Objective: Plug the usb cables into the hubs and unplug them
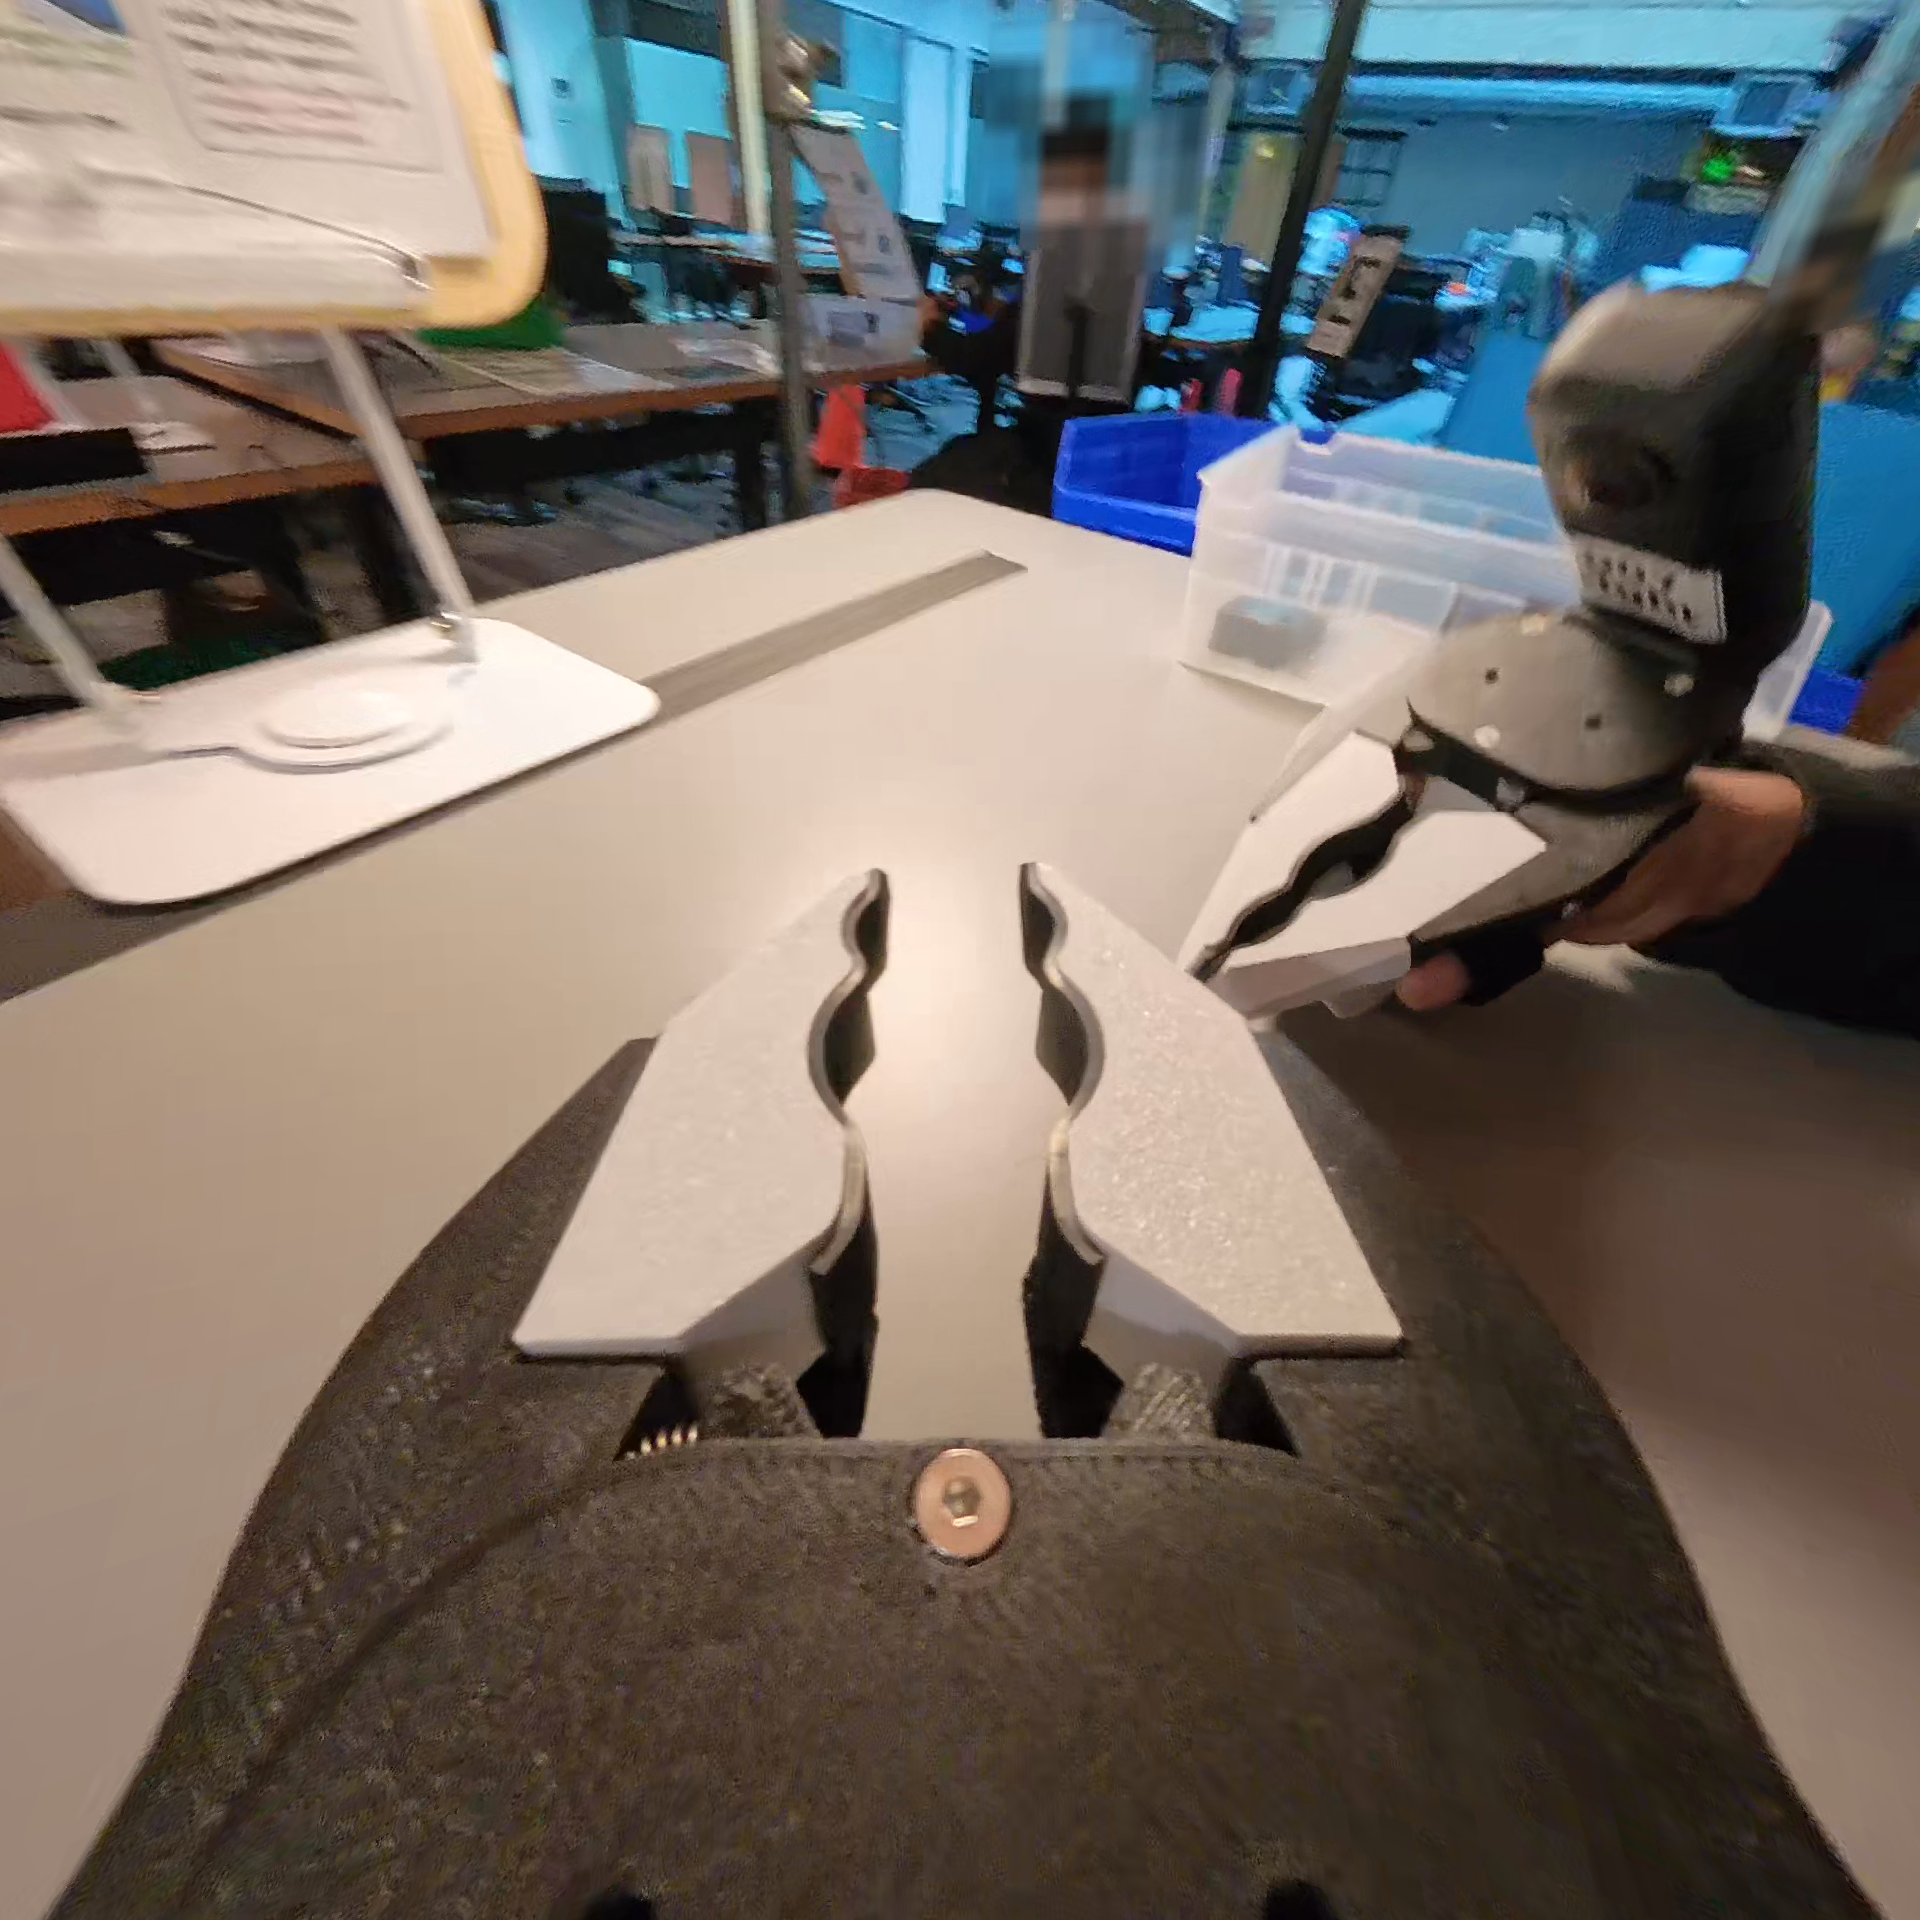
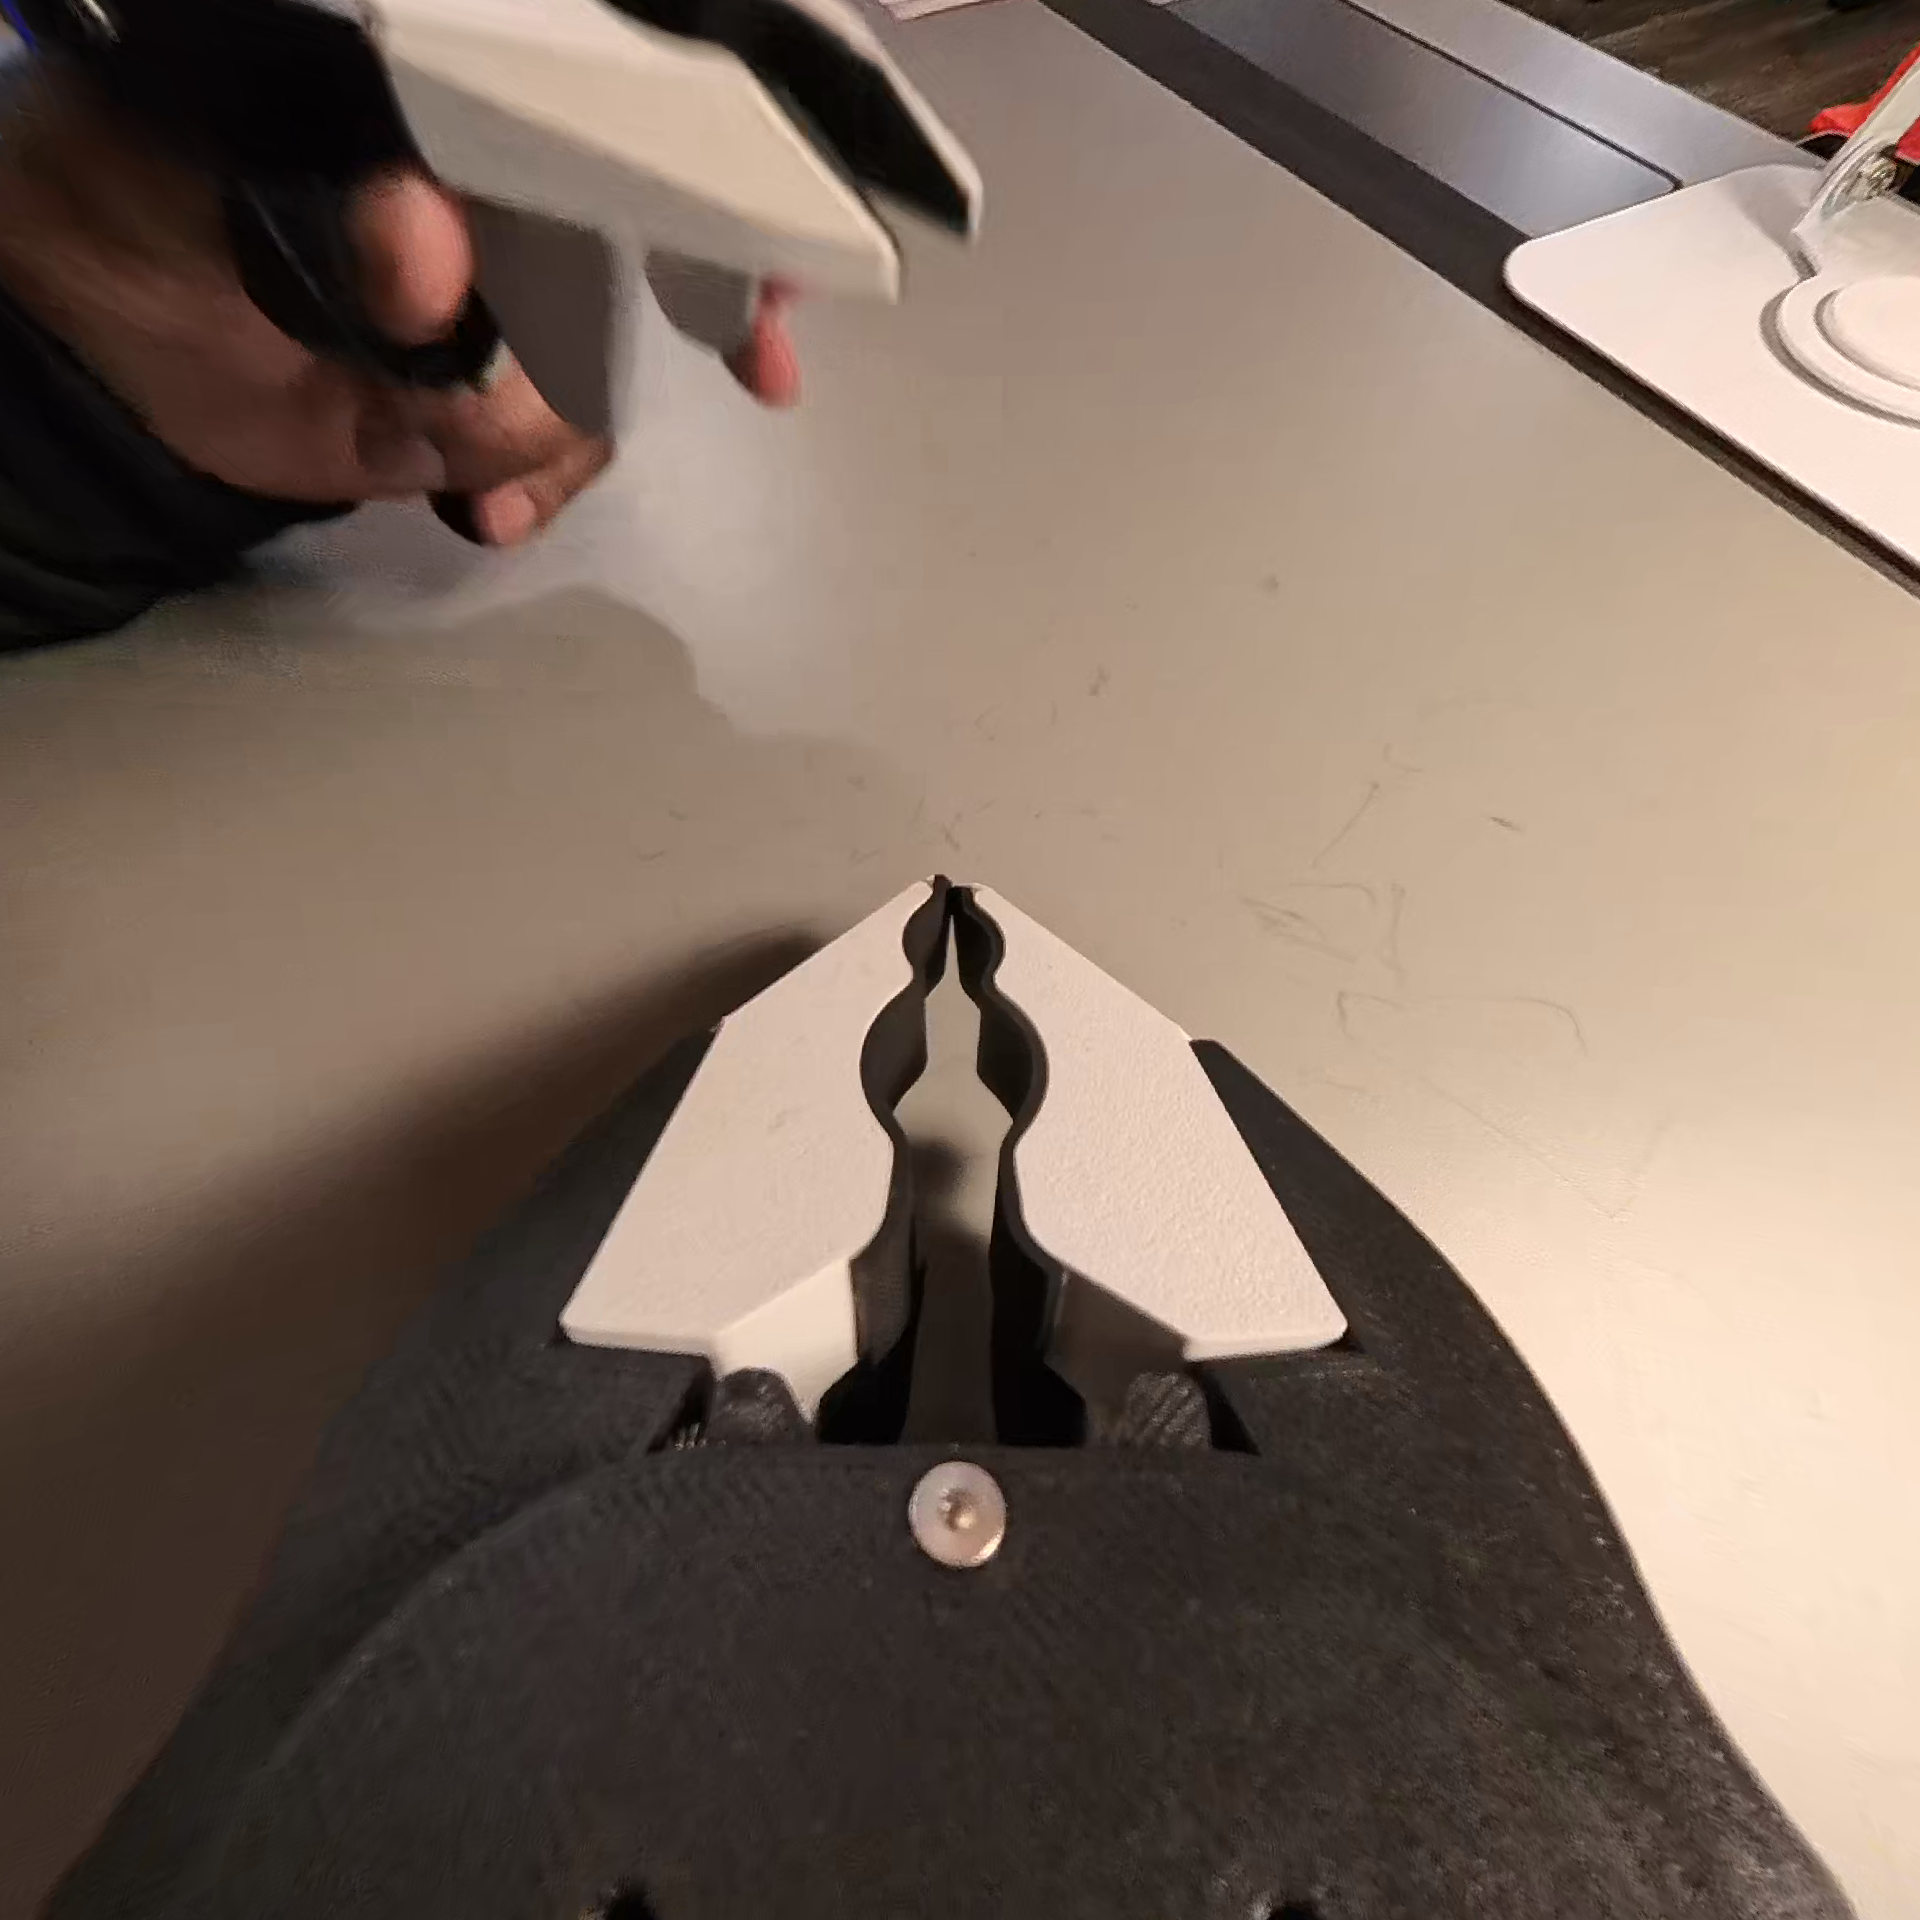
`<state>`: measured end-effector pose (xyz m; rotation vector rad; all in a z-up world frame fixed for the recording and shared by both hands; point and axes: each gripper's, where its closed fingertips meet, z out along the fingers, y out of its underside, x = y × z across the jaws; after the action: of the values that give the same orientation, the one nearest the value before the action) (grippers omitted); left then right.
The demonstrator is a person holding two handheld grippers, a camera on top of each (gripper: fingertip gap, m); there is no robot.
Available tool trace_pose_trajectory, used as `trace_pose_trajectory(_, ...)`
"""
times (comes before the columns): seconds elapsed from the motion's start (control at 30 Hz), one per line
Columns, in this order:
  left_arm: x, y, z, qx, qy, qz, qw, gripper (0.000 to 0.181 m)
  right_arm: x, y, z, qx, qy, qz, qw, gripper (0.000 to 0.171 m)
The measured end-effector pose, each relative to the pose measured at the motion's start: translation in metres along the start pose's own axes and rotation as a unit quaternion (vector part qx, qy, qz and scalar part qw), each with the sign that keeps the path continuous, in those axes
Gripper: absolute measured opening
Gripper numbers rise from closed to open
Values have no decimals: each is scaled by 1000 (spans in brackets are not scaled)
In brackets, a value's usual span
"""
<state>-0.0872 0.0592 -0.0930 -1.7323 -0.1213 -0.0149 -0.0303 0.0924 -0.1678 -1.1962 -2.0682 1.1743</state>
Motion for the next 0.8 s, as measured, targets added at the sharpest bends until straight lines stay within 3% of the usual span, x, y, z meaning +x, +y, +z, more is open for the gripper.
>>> trace_pose_trajectory(0.1, -25, -34, -51, 32, -76, -16, 996, 43, 0, 0, -2, 3, -5, 7, 1000, 0)
trace_pose_trajectory(0.2, -62, -66, -125, 39, -181, -12, 983, 51, -2, 0, -3, 2, -9, 6, 1000, 0)
trace_pose_trajectory(0.37, -155, -83, -269, -43, -397, -6, 917, 53, -5, 3, -1, -8, -7, -9, 1000, 0)
trace_pose_trajectory(0.47, -215, -50, -333, -119, -455, -71, 880, 58, -6, 5, 0, -15, -2, -22, 1000, 0)
trace_pose_trajectory(0.57, -249, 11, -358, -200, -424, -186, 864, 67, -7, 7, 1, -20, 5, -35, 999, 0)
trace_pose_trajectory(0.67, -249, 68, -360, -289, -369, -246, 848, 71, -7, 10, 1, -30, 15, -49, 998, 0)
trace_pose_trajectory(0.8, -234, 109, -375, -408, -370, -213, 807, 74, -7, 14, 3, -43, 26, -67, 997, 0)
